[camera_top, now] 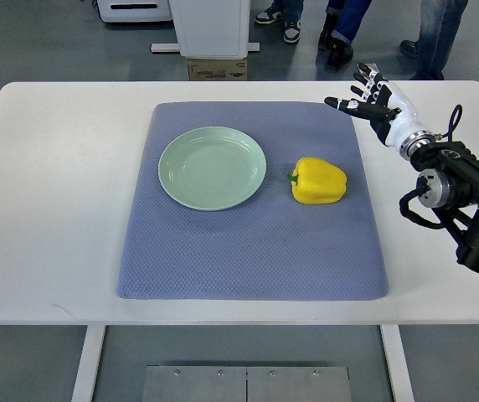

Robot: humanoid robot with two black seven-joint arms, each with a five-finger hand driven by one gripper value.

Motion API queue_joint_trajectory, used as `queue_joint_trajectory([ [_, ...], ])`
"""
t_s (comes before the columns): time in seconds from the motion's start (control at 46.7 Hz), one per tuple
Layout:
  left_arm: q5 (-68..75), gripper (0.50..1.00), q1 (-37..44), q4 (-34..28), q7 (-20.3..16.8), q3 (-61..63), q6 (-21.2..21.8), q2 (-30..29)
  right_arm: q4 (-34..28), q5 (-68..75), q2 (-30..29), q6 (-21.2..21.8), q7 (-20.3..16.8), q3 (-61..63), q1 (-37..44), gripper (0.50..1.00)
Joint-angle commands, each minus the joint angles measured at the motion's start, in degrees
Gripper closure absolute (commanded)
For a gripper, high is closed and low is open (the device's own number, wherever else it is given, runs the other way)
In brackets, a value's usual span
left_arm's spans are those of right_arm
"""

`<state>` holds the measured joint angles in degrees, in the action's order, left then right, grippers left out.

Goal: Place yellow pepper on plate with right hand
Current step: 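Raise the right hand and move it toward the yellow pepper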

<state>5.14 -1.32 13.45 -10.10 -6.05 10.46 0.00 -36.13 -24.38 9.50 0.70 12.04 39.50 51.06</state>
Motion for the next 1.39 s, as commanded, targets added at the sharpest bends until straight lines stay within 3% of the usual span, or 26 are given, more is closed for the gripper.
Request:
queue_joint_trajectory([
  [0.0, 0.0, 0.5, 0.0, 0.0, 0.0, 0.0, 0.0, 0.0, 0.0, 0.0, 0.0, 0.0, 0.0, 0.0, 0.0, 0.5],
  [1.371, 0.0, 0.5, 0.1, 0.0, 0.0, 0.0, 0.0, 0.0, 0.0, 0.0, 0.8, 0.9, 0.2, 0.0, 1.2, 0.5],
])
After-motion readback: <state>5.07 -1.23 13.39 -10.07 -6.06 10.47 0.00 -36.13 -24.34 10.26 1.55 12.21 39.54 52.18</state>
